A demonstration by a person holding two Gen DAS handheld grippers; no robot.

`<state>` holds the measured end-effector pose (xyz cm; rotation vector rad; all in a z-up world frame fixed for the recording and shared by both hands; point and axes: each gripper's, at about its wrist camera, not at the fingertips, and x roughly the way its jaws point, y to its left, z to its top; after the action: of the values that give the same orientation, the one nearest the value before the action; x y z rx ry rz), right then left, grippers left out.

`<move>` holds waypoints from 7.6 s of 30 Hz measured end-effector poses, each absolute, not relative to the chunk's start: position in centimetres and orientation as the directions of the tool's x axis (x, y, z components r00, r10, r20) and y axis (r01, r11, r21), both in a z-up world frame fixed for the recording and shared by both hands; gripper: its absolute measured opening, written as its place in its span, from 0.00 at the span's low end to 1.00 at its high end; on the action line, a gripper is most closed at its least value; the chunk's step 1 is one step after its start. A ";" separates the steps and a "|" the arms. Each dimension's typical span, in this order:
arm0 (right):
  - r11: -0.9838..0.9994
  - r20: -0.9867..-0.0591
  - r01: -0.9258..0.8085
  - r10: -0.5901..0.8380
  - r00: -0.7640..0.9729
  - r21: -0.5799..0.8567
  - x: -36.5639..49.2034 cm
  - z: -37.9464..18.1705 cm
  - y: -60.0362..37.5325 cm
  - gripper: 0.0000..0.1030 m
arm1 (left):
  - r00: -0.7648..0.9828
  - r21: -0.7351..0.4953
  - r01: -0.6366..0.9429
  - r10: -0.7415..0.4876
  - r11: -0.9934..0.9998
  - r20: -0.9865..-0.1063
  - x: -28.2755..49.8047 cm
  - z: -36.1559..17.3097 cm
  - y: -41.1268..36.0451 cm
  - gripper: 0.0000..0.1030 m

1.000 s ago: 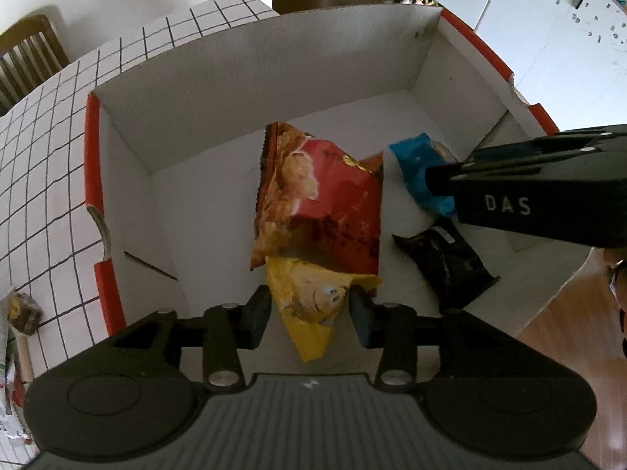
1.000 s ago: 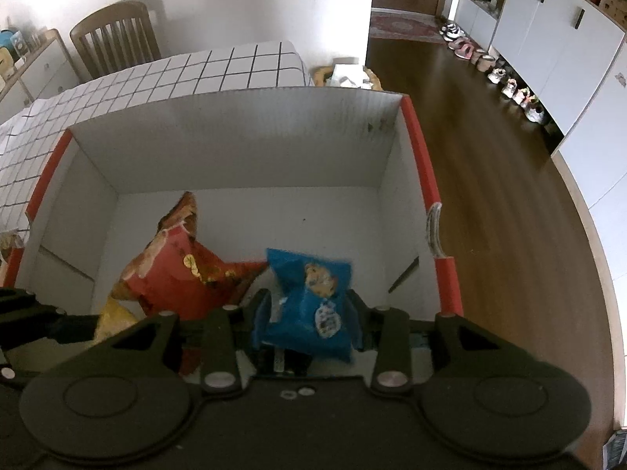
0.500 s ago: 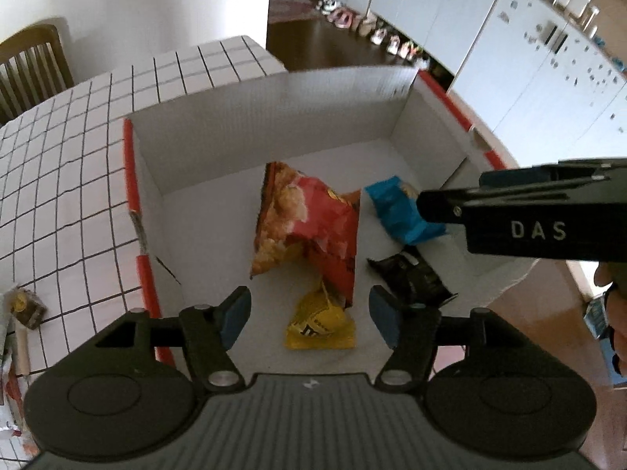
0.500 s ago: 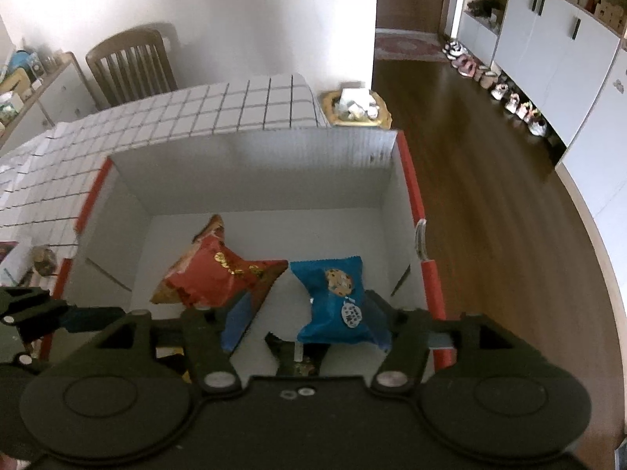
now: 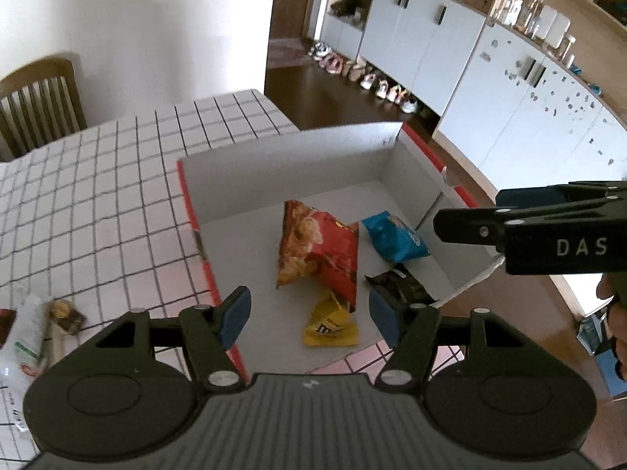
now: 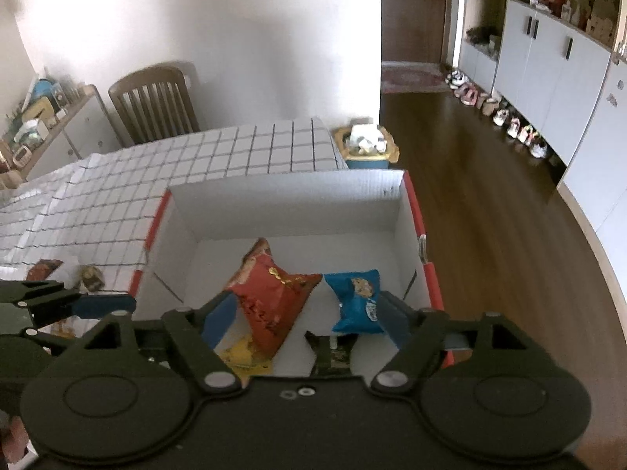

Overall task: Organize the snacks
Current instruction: 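Move both tools back from the box toward the table, then grasp the purple candy wrapper with the left tool while the right tool grasps the wrapped round bread, then carry the purple candy and wrapped bread over the red box with both tools, then open the left tool to drop the purple candy while the right tool releases the bread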

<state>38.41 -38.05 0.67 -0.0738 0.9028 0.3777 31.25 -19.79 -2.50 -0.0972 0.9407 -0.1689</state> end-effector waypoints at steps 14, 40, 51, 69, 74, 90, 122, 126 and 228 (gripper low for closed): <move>0.920 -0.681 -0.347 0.373 0.630 0.183 32.6 3.9 -36.0 0.84 | 0.644 -0.188 0.101 -0.208 0.977 -0.736 25.9 0.2 -14.8 0.65; 0.860 -0.637 -0.473 0.474 0.607 0.190 24.1 3.1 -24.0 1.00 | 0.721 -0.250 -0.003 -0.171 0.968 -0.671 16.4 0.1 1.6 1.00; 0.849 -0.693 -0.497 0.468 0.549 0.180 23.7 0.2 -18.9 0.99 | 0.670 -0.248 -0.065 -0.142 0.966 -0.729 14.3 -5.3 5.8 1.00; 0.818 -0.800 -0.564 0.410 0.438 0.110 25.5 -7.1 -12.5 0.89 | 0.615 -0.189 -0.057 -0.115 0.980 -0.780 13.3 -12.3 7.0 1.00; 0.766 -0.818 -0.639 0.407 0.406 0.064 25.8 -8.6 -10.3 0.86 | 0.594 -0.185 -0.060 -0.113 0.981 -0.796 13.3 -13.7 7.1 1.00; 0.715 -0.879 -0.698 0.357 0.315 0.041 28.5 -12.4 -7.3 0.67 | 0.576 -0.179 0.013 -0.154 0.984 -0.803 13.7 -15.2 5.7 0.66; 0.824 -0.838 -0.561 0.363 0.408 0.084 26.1 -10.5 -12.1 0.42 | 0.566 -0.198 0.080 -0.208 0.977 -0.798 13.7 -14.3 3.8 0.19; 0.823 -0.828 -0.559 0.377 0.415 0.095 25.4 -9.4 -13.2 0.42 | 0.572 -0.217 0.067 -0.216 0.974 -0.792 13.5 -13.6 3.3 0.19; 0.909 -0.832 -0.409 0.283 0.477 0.075 43.4 -5.2 -38.6 0.56 | 0.426 -0.131 0.062 -0.145 0.989 -0.893 37.2 -8.8 -23.5 0.24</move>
<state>43.38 -38.65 -5.24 -0.1408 0.9878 0.4243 37.18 -23.55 -8.82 -0.0818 1.1240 -0.1296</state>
